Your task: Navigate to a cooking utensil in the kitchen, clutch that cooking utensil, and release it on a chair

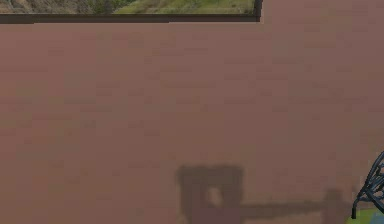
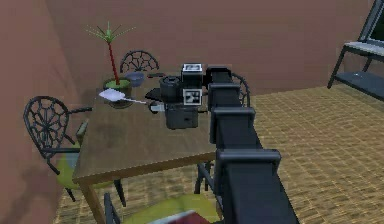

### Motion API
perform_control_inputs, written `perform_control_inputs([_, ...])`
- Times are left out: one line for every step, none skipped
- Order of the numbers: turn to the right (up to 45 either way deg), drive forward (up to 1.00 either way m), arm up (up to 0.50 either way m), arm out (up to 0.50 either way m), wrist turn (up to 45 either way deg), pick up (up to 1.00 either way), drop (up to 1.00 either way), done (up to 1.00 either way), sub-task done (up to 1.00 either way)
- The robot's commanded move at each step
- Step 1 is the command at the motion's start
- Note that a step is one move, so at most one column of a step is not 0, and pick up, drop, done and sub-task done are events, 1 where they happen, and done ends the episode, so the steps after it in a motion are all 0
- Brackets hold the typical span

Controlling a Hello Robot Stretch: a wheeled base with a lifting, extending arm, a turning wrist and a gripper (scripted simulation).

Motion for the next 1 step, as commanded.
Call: perform_control_inputs([0.0, 0.00, -0.44, 0.00, 0.0, 0.00, 0.00, 0.00, 0.00])
